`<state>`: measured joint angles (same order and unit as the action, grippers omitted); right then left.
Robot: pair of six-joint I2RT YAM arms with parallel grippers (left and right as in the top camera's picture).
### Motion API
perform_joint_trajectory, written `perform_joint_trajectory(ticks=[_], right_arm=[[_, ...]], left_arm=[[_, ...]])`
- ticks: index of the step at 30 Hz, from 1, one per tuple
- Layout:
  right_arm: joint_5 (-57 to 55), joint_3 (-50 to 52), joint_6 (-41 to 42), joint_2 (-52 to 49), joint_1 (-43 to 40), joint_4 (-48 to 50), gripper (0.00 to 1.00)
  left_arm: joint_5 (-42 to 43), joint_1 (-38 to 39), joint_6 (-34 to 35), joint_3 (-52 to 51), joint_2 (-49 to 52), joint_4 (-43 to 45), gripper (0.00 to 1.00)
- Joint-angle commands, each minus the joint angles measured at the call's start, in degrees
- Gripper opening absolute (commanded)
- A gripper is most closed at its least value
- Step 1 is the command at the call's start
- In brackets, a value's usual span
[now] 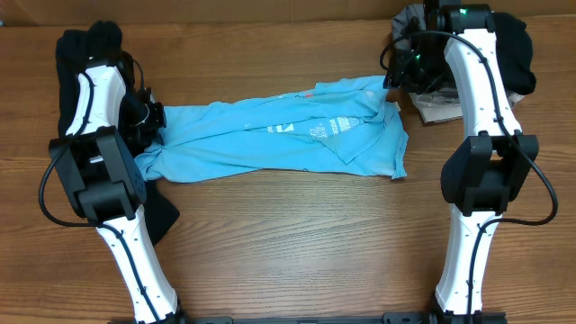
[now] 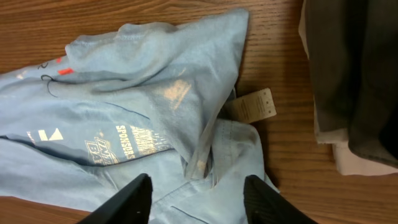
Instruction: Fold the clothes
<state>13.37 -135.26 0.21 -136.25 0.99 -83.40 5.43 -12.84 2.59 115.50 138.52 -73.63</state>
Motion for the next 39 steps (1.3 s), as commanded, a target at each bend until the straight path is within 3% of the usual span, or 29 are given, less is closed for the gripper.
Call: perform_joint_trajectory(ticks=[1,7,11,13,15,20,39], right_arm=[[0.7,0.3,-0.3,0.6,0.0,-0.1,0.52],[0.8,5.9,1.3,0.6,0.0,-0.5,0.52],[2.3,12.5,1.3,0.6,0.0,1.9,0.50],[3.0,14.6,1.3,0.6,0.0,3.0,0.50],[3.0,15.5,1.3,0.6,0.0,3.6,0.50],[3.1,15.5,1.3,0.6,0.0,3.6,0.51],[6.5,19.6,1.3,0.6,0.1,7.0,0.58]], left_arm=[[5.1,1.7,-0.3,0.8,-0.1,1.7,0.04],[5.2,2.2,0.7,5.9,-0.1,-1.9,0.04],[5.1,1.8,0.2,14.9,-0.1,-8.7,0.05],[4.4,1.8,-0.3,19.3,-0.1,-12.6,0.15],[3.8,1.9,-0.2,22.7,-0.1,-15.4,0.18],[3.3,3.3,-0.3,25.9,-0.1,-17.2,0.04],[-2.5,6.6,0.4,25.2,-0.1,-16.8,0.04]])
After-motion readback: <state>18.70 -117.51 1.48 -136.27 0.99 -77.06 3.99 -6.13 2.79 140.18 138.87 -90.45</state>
